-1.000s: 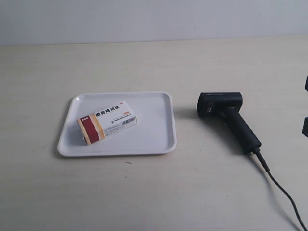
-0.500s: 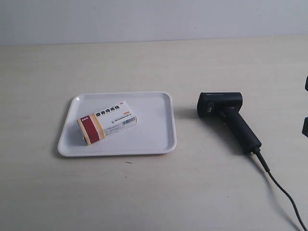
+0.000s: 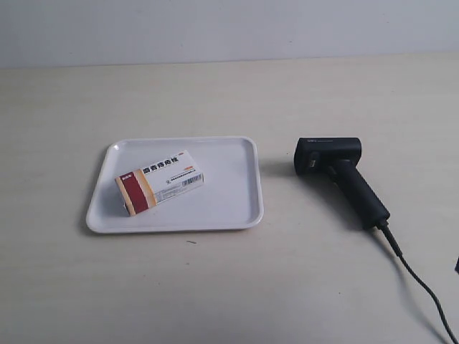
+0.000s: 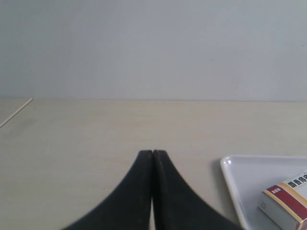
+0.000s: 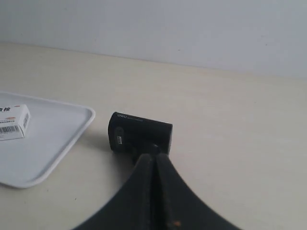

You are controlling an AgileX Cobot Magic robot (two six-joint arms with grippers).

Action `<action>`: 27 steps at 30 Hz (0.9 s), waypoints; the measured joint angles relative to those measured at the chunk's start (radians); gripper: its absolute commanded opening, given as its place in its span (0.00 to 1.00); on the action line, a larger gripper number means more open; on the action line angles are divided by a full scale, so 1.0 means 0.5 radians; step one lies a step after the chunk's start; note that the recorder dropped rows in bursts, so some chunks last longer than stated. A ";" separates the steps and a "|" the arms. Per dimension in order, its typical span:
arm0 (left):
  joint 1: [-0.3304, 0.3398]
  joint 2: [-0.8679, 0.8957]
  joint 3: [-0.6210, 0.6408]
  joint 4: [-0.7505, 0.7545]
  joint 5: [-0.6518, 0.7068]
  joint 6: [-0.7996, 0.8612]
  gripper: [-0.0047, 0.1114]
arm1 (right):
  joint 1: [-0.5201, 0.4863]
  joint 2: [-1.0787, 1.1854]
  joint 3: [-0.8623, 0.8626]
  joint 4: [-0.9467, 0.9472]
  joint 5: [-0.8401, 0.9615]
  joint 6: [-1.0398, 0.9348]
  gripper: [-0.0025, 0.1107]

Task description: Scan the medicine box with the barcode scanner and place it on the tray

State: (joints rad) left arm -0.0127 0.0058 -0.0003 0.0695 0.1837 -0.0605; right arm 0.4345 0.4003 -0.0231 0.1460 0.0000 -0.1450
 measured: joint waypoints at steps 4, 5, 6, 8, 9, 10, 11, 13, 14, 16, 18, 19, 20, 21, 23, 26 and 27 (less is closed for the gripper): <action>0.000 0.000 0.000 0.000 0.000 0.000 0.06 | 0.000 -0.207 0.037 0.024 0.044 0.000 0.03; 0.000 0.000 0.000 0.000 0.000 0.000 0.06 | 0.000 -0.258 0.037 0.028 0.065 0.000 0.03; 0.000 0.000 0.000 0.000 0.000 0.000 0.06 | 0.000 -0.291 0.037 0.028 0.084 0.000 0.03; 0.000 0.000 0.000 0.000 0.000 0.000 0.06 | 0.000 -0.338 0.037 0.032 0.112 0.000 0.03; 0.000 0.000 0.000 0.000 0.000 0.000 0.06 | 0.000 -0.364 0.037 0.032 0.122 0.000 0.03; 0.000 0.000 0.000 0.000 0.000 0.000 0.06 | -0.006 -0.387 0.037 0.032 0.130 0.000 0.03; 0.000 0.000 0.000 0.000 0.000 0.000 0.06 | -0.029 -0.419 0.037 0.046 0.135 0.000 0.03; 0.000 0.000 0.000 0.000 0.000 0.000 0.06 | -0.114 -0.483 0.037 0.062 0.154 0.000 0.03; 0.000 0.000 0.000 0.000 0.000 0.000 0.06 | -0.181 -0.521 0.037 0.065 0.159 0.000 0.03; 0.000 0.000 0.000 0.000 0.000 0.000 0.06 | -0.330 -0.595 0.037 0.075 0.167 0.000 0.03; 0.000 0.000 0.000 0.000 0.000 0.000 0.06 | -0.462 -0.657 0.037 0.076 0.171 0.000 0.03; 0.000 0.000 0.000 0.000 0.000 0.000 0.06 | -0.507 -0.678 0.037 0.076 0.177 0.000 0.03; 0.000 0.000 0.000 0.000 0.000 0.000 0.06 | -0.555 -0.705 0.037 0.076 0.186 0.000 0.03; 0.000 0.000 0.000 0.000 0.000 0.000 0.06 | -0.597 -0.732 0.037 0.076 0.200 0.000 0.03; 0.000 0.000 0.000 0.000 0.000 0.000 0.06 | -0.654 -0.769 0.037 0.076 0.241 0.000 0.03; 0.000 0.000 0.000 0.000 0.000 0.000 0.06 | -0.695 -0.787 0.037 0.076 0.289 0.000 0.03; 0.000 0.000 0.000 0.000 0.000 0.000 0.06 | -0.700 -0.787 0.037 0.078 0.294 0.000 0.03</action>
State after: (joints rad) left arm -0.0127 0.0058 -0.0003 0.0695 0.1837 -0.0605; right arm 0.0846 0.0068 -0.0045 0.1852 0.1471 -0.1450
